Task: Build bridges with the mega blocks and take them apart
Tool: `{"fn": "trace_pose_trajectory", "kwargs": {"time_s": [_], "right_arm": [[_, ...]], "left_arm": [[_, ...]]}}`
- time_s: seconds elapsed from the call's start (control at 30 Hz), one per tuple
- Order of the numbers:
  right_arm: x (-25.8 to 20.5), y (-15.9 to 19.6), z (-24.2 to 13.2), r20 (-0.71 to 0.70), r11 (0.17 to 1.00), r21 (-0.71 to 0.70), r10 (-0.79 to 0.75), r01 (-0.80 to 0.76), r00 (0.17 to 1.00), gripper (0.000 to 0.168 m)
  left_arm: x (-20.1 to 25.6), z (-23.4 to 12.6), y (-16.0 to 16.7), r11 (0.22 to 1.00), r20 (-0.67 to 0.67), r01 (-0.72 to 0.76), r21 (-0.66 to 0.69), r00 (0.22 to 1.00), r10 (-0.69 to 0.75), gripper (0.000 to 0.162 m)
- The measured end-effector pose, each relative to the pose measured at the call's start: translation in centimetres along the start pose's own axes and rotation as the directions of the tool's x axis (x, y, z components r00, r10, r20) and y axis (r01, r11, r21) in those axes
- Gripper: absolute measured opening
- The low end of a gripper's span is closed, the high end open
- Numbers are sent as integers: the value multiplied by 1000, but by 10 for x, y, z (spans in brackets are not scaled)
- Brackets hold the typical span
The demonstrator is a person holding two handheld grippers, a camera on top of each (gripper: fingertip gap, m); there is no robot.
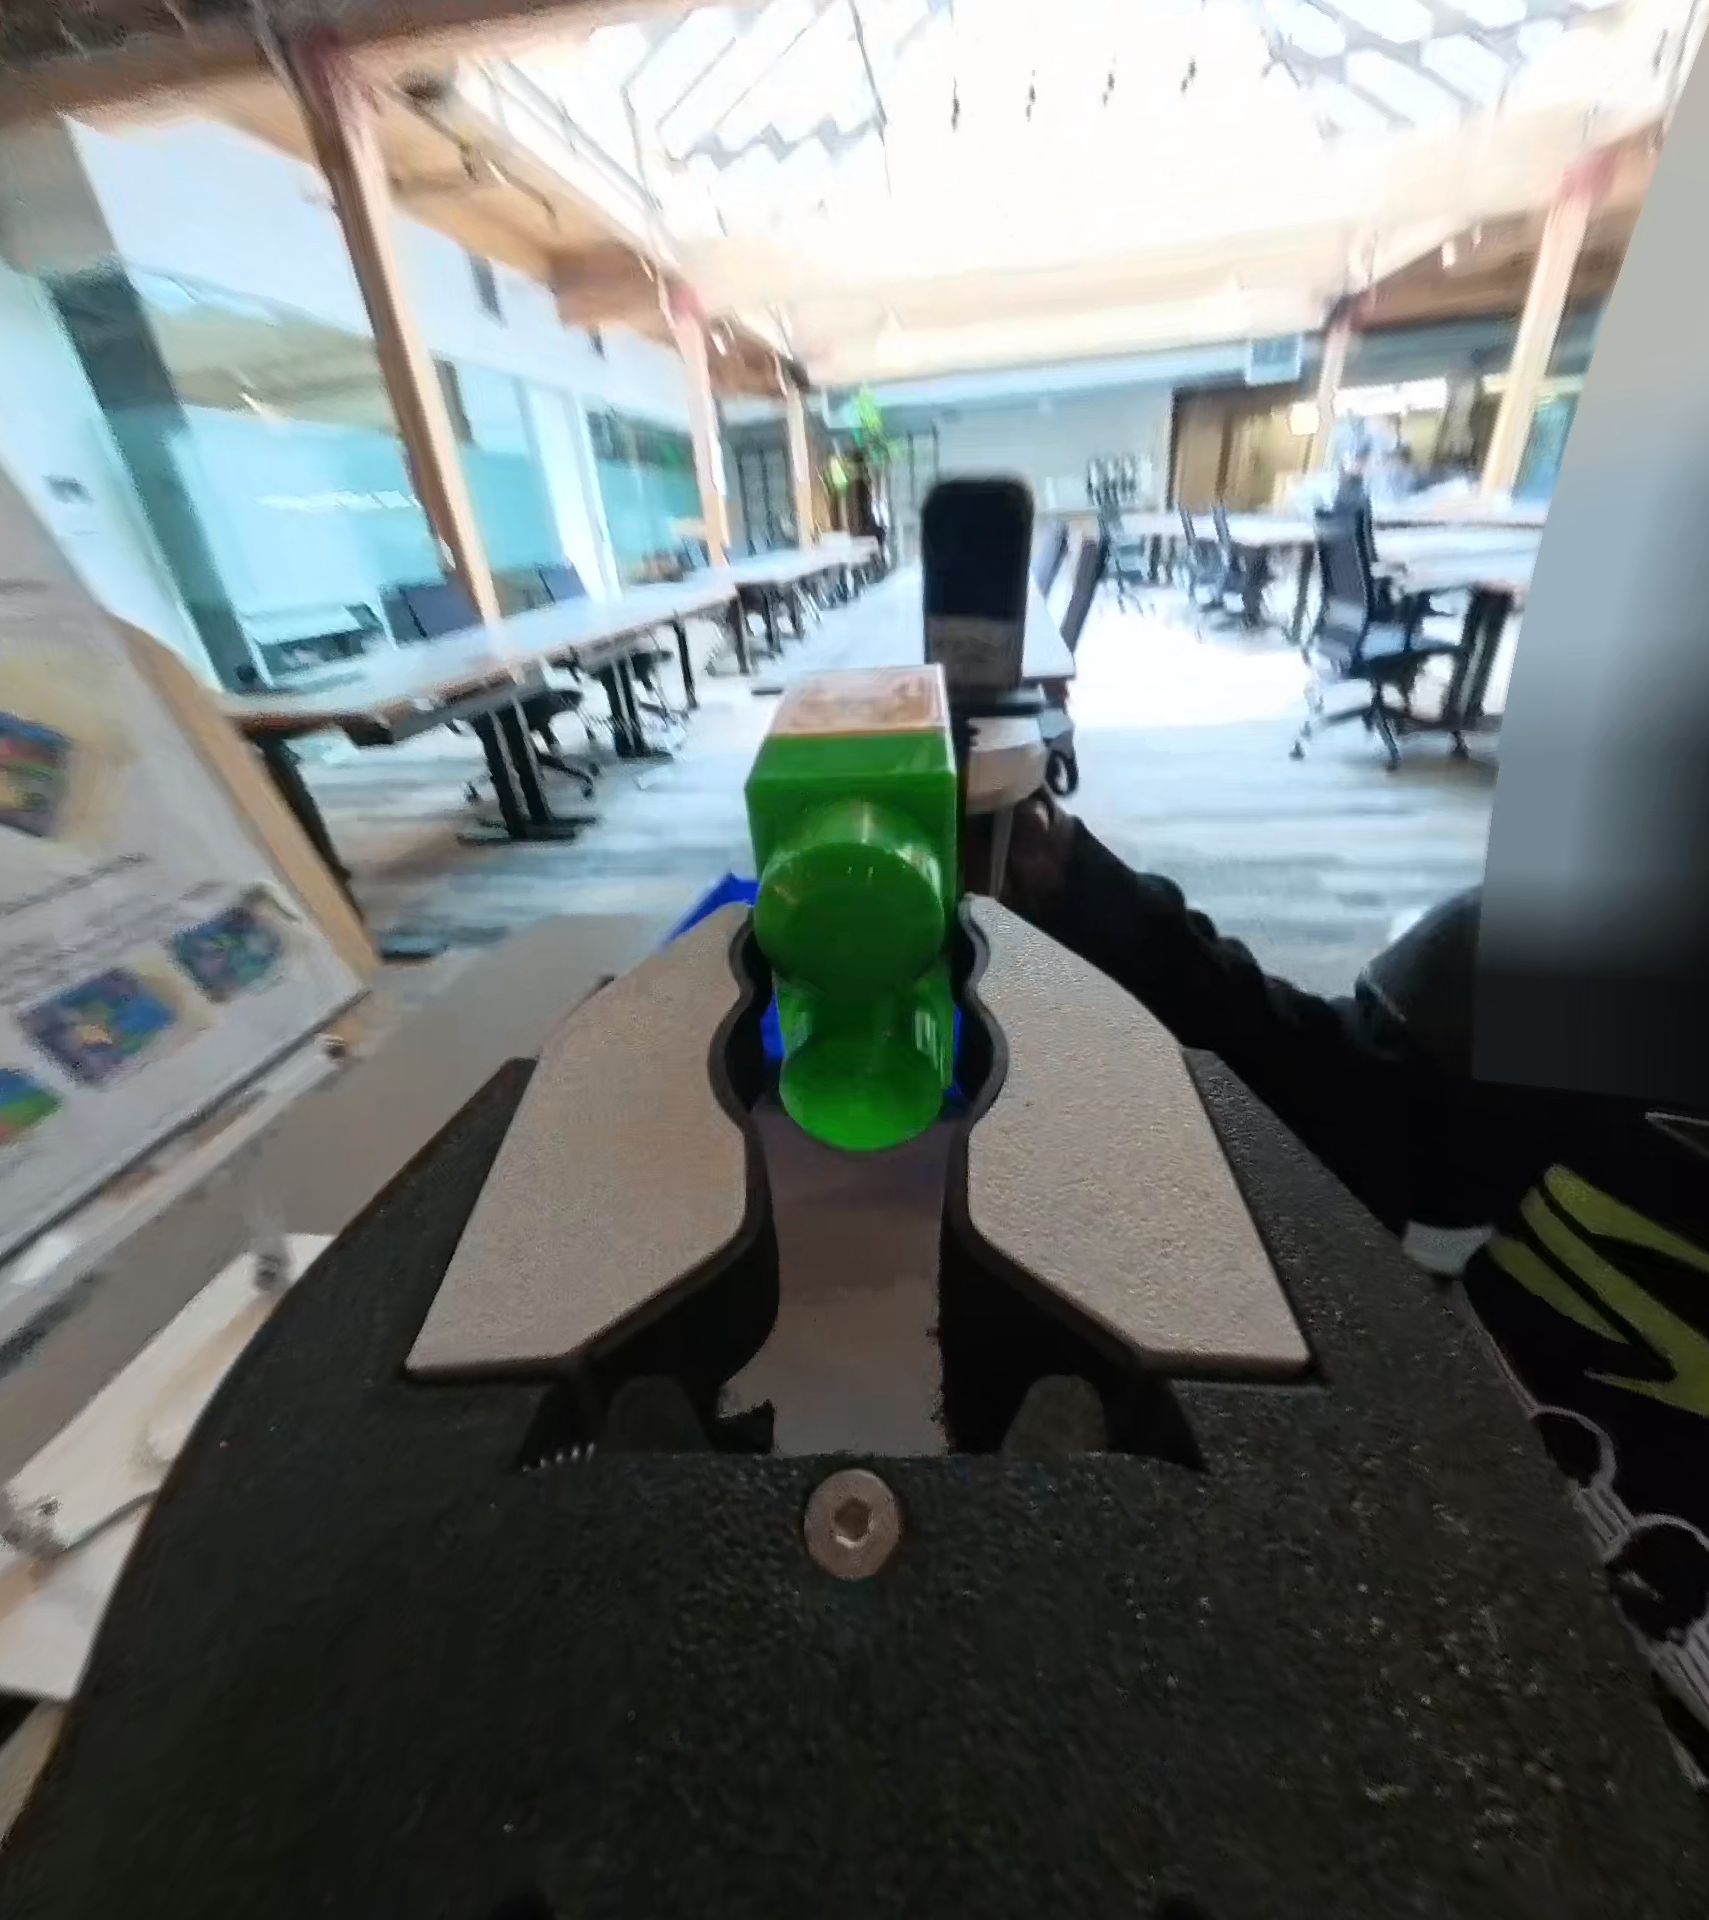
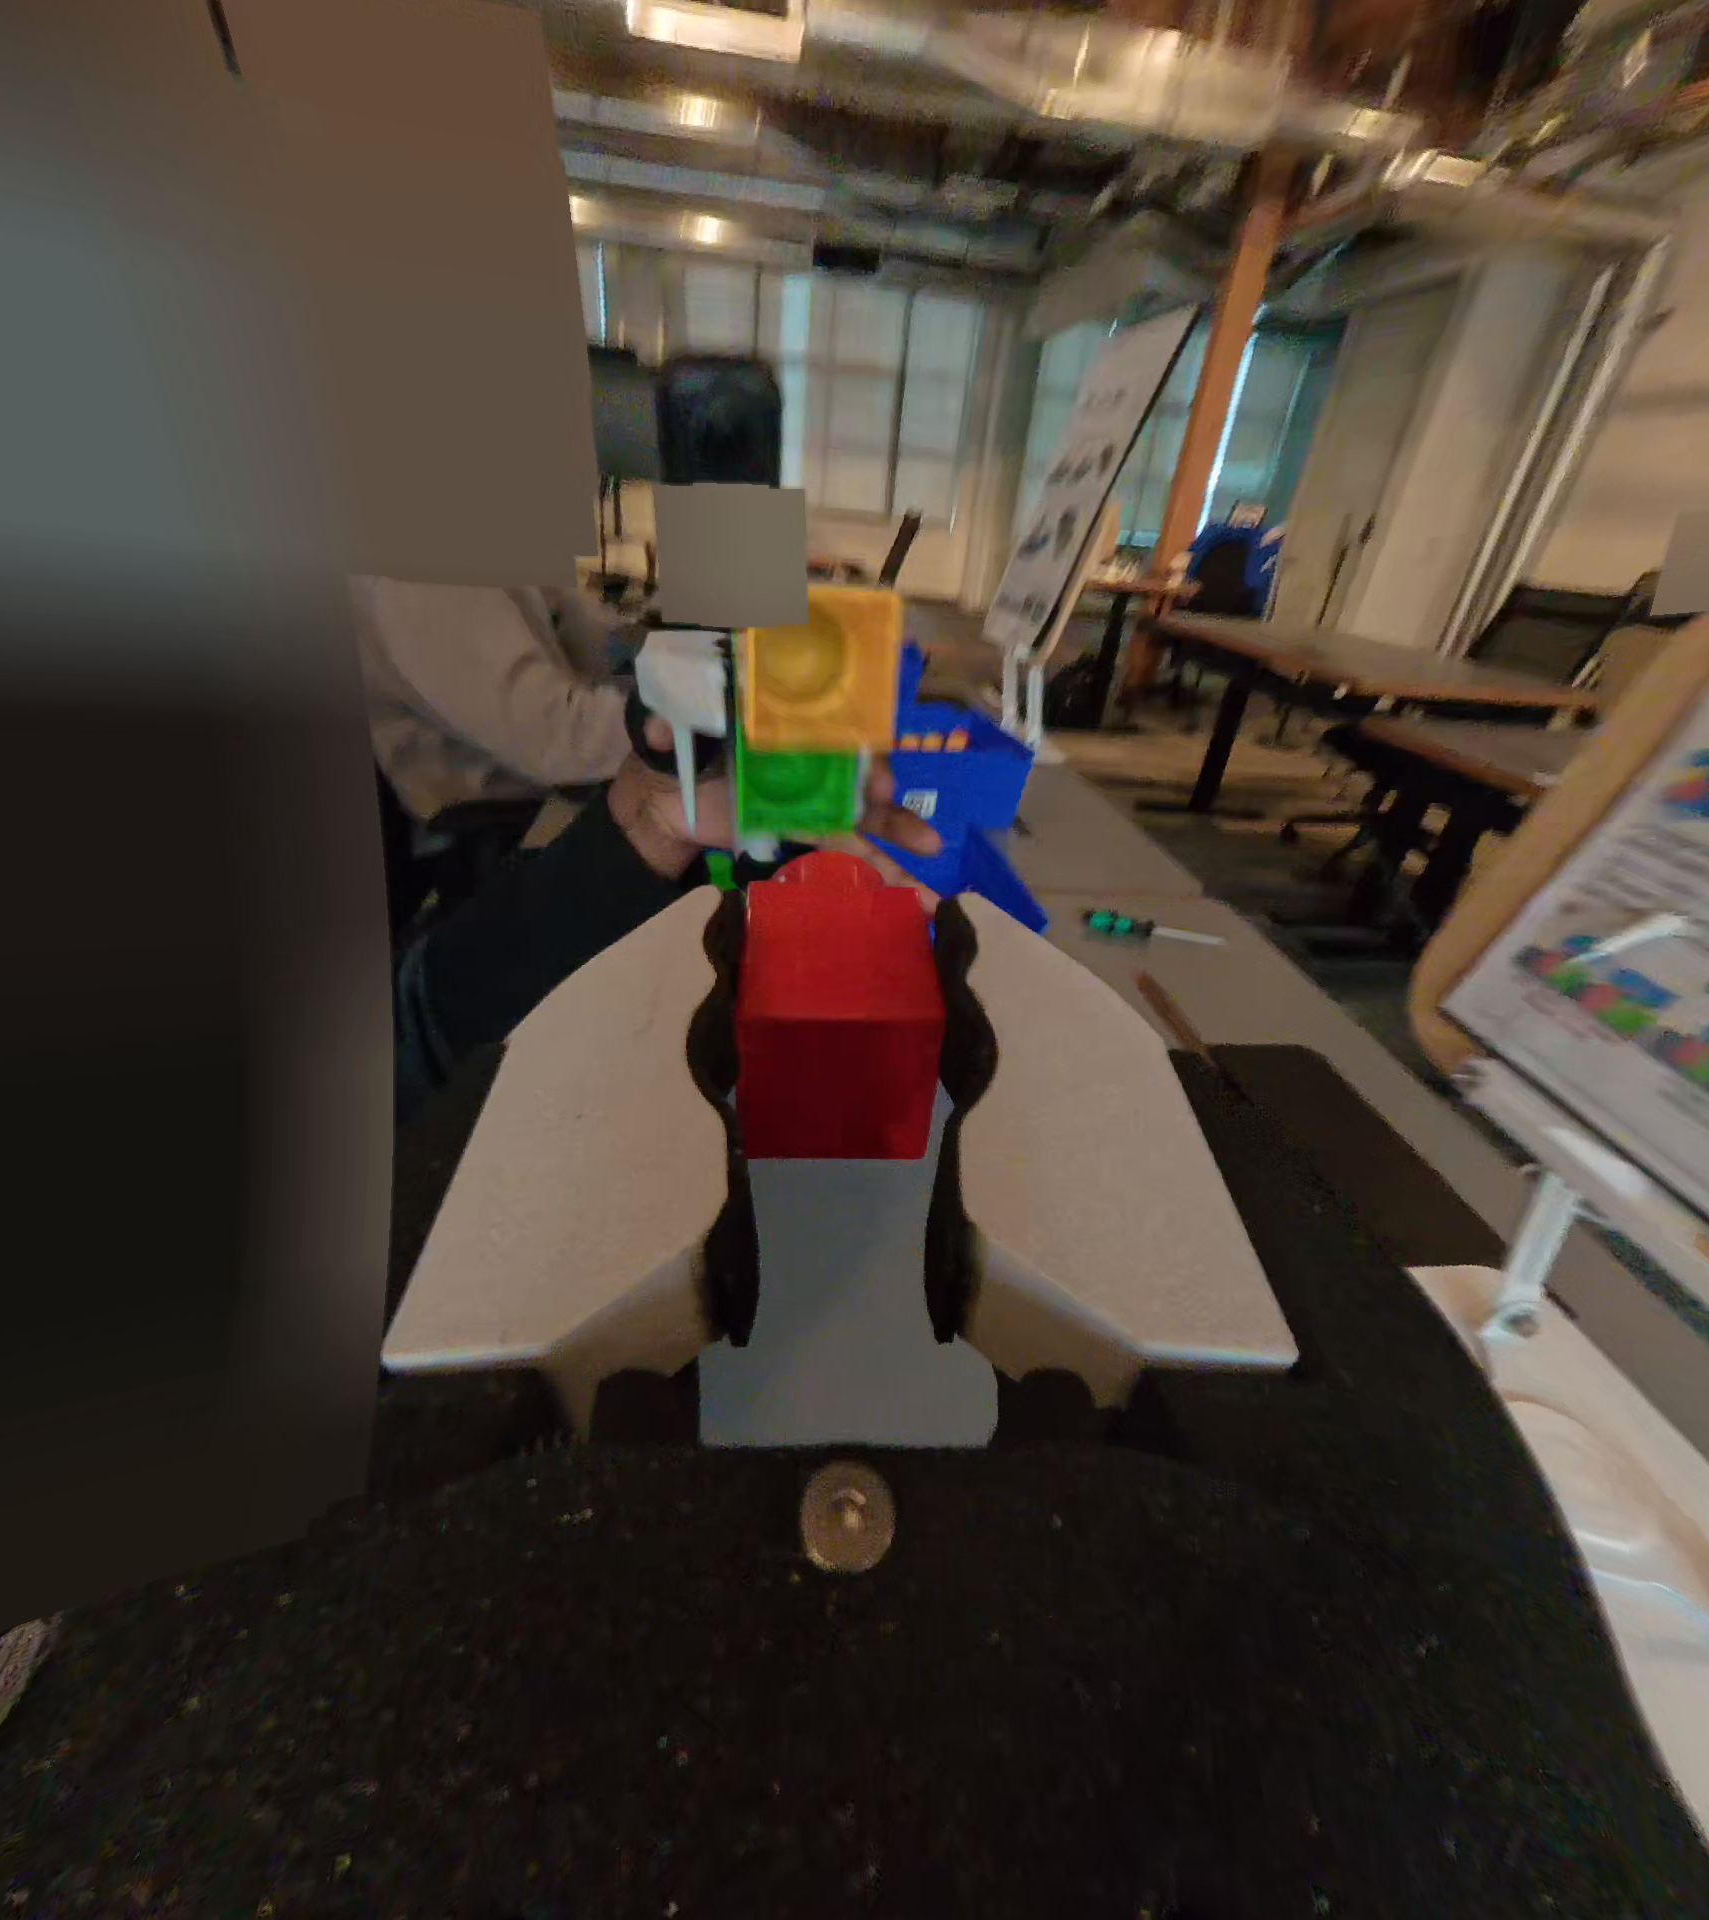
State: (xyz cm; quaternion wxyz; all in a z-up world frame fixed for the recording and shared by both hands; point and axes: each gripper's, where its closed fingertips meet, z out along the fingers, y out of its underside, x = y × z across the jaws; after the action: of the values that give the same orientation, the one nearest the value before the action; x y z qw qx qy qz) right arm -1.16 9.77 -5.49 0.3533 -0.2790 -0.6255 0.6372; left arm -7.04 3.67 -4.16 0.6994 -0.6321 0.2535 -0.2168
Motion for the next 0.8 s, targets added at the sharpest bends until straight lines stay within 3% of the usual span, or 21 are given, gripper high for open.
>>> {"fn": "trace_pose_trajectory", "kwargs": {"time_s": [0.1, 0.27, 0.37, 0.47, 0.53, 0.63, 0.8], "right_arm": [[18, -14, -48, -98, 997, 70, -16, 23, 995, 36], [26, -13, -72, -205, 999, -4, -48, 48, 978, 35], [38, -3, -101, -360, 988, -142, -102, 53, 927, 35], [72, 27, -164, -632, 934, -351, -184, -67, 753, 35], [87, 50, -211, -750, 886, -416, -207, -204, 628, 35], [100, 84, -264, -840, 828, -422, -204, -369, 503, 36], [123, 139, -329, -943, 771, -298, -149, -563, 297, 36]], "left_arm": [[-6, -43, -23, 995, 75, -58, 83, 996, 52, 33], [-5, -39, -19, 997, 82, -59, 46, 995, 55, 33], [-2, -33, -17, 997, 72, -72, 32, 995, 69, 33], [4, -30, -15, 995, 65, -100, 3, 993, 100, 33], [4, -29, -15, 994, 72, -109, -4, 991, 109, 34], [1, -28, -17, 995, 85, -101, 12, 991, 100, 34], [-7, -26, -13, 996, 108, -86, 13, 991, 84, 34]]}}
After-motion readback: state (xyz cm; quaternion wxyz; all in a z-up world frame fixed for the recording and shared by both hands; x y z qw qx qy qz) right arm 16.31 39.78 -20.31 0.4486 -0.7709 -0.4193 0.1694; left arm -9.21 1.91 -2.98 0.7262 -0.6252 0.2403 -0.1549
